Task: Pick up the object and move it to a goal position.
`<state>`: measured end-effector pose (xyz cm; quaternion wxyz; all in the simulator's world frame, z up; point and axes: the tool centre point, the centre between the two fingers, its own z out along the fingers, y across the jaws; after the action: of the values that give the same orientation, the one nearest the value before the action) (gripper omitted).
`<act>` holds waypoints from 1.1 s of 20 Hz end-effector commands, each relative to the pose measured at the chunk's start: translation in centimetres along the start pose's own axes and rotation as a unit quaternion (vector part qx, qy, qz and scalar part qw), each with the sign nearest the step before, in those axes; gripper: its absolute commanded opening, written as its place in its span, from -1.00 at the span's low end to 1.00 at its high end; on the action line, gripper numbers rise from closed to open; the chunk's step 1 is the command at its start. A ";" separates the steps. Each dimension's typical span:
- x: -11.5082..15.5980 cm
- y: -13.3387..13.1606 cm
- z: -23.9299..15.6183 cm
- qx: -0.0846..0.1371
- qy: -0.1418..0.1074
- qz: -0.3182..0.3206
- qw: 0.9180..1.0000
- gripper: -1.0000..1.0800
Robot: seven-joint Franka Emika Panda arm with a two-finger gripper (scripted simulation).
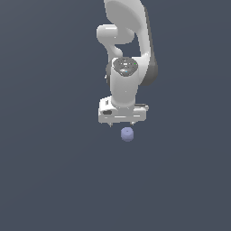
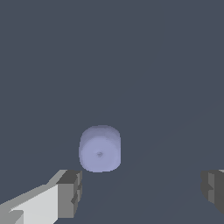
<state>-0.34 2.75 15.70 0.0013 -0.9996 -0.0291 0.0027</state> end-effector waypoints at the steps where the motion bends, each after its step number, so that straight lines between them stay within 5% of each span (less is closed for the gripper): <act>1: 0.0 0.0 0.0 0.000 0.000 0.000 1.000 0.92; 22: -0.6 -2.3 2.8 0.004 -0.004 -0.022 1.000 0.92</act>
<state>-1.02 4.80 13.41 0.0057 -0.9986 -0.0529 0.0073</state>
